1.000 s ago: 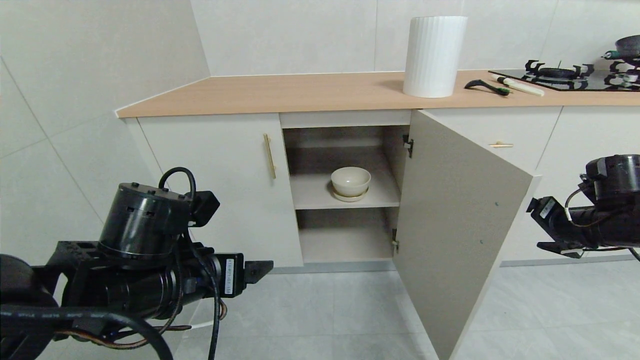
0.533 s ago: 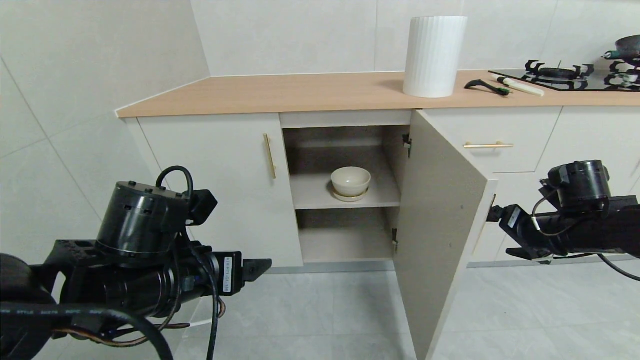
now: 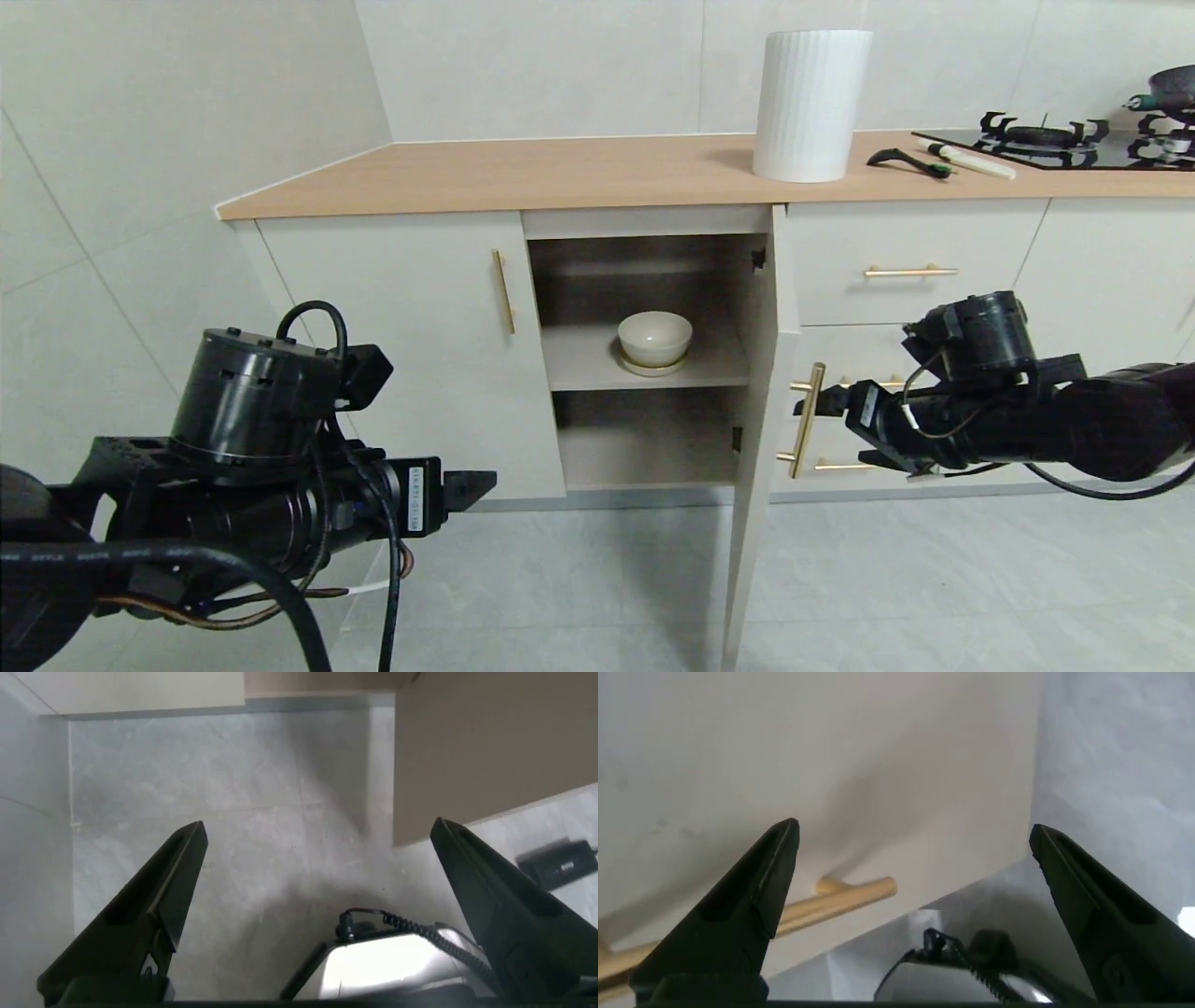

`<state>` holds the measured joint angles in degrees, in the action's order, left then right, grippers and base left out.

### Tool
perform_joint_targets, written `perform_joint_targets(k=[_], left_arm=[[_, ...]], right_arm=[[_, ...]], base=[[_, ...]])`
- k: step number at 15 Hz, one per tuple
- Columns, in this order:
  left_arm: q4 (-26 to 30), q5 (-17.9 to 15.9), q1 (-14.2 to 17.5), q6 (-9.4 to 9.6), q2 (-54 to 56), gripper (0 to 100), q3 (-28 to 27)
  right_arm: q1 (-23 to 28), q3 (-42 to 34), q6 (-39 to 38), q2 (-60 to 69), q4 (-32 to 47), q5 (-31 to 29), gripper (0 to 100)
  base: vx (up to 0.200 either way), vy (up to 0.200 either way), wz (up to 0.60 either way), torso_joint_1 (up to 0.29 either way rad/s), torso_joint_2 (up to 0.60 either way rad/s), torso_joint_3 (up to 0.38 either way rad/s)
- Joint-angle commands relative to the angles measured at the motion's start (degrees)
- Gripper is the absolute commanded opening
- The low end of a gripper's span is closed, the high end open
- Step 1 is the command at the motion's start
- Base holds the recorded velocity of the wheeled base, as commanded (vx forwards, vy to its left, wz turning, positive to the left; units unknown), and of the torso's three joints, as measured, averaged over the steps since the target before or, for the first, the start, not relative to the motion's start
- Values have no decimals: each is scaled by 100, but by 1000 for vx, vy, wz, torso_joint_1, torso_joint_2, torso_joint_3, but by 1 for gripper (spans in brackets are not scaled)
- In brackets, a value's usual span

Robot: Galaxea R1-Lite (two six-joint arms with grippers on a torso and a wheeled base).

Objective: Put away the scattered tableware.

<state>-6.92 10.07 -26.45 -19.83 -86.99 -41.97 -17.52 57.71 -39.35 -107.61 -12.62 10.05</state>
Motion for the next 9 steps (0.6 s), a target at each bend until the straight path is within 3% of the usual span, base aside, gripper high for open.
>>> perform_joint_targets(k=[1,9], left_arm=[[-2,74,114,6,7,100,-57],[-2,549,140,103,42,100,-109]], right_arm=[[-314,575,86,-639,-4,-11,100],[-516,1796,753,-1544,31,-257,100]], base=[[0,0,0,0,0,0],[0,0,0,0,0,0]])
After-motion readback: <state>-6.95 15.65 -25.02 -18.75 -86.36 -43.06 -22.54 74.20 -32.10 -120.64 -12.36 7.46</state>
